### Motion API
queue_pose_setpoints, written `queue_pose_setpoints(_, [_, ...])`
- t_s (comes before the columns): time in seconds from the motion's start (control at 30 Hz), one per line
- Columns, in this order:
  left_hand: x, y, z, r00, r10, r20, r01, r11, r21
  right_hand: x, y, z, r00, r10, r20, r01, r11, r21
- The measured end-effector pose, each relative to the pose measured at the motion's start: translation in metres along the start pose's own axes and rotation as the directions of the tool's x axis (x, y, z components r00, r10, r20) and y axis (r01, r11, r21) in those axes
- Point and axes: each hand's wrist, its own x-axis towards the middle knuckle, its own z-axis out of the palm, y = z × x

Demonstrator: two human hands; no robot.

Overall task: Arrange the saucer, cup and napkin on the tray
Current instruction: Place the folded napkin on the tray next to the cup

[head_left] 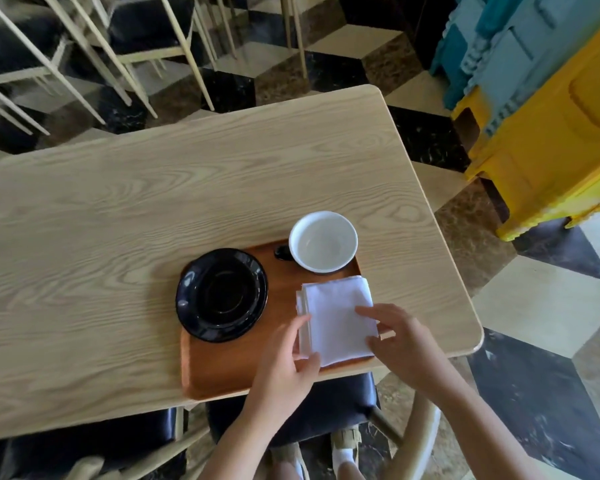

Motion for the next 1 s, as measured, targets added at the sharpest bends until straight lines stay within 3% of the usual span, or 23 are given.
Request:
queue_pose_setpoints(0.33, [-0.008,-0.013,0.012,0.992,0.129,-0.011,-0.114,0.907,0.405,-0.004,0.006,0.026,0.991,-0.126,-0.034,0.105,0.924,-0.368])
queue_pose_setpoints(0.47, [-0.011,-0.018,0.019,0.983,0.178,-0.049,-0.117,0.805,0.581,-0.008,0.011,0.031,0.960,-0.260,-0.102,0.149,0.787,-0.598])
queue_pose_setpoints(0.6, [-0.014,-0.024,0.028,0.976,0.216,0.042,-0.188,0.720,0.668,-0.009,0.022,0.035,0.939,-0.343,-0.002,0.236,0.651,-0.721])
queue_pose_setpoints(0.77, [-0.012,-0.032,0.025,0.976,0.202,0.077,-0.198,0.698,0.688,-0.007,0.035,0.037,0.954,-0.282,0.104,0.266,0.632,-0.728])
queue_pose_setpoints(1.0, [-0.009,-0.038,0.022,0.976,0.186,0.114,-0.212,0.688,0.694,-0.008,0.024,0.040,0.970,-0.236,0.063,0.206,0.647,-0.735])
